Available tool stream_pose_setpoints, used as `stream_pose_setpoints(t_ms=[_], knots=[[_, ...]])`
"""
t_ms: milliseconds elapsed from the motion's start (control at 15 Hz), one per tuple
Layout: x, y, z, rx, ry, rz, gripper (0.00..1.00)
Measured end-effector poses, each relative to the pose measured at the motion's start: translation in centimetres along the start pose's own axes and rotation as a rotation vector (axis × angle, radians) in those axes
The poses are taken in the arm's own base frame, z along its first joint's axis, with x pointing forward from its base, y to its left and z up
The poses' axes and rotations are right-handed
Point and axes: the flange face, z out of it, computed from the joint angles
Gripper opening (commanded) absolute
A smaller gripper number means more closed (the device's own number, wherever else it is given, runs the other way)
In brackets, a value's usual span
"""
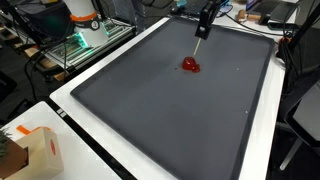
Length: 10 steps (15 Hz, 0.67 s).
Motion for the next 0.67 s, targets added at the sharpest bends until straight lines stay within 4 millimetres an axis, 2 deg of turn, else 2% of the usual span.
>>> stream_pose_setpoints(t_ms=[267,667], knots=[[0.2,-0.6,1.4,-0.103,0.013,0.103,0.03],[0.8,-1.6,4.9,-0.238,0.028,0.232,0.03]])
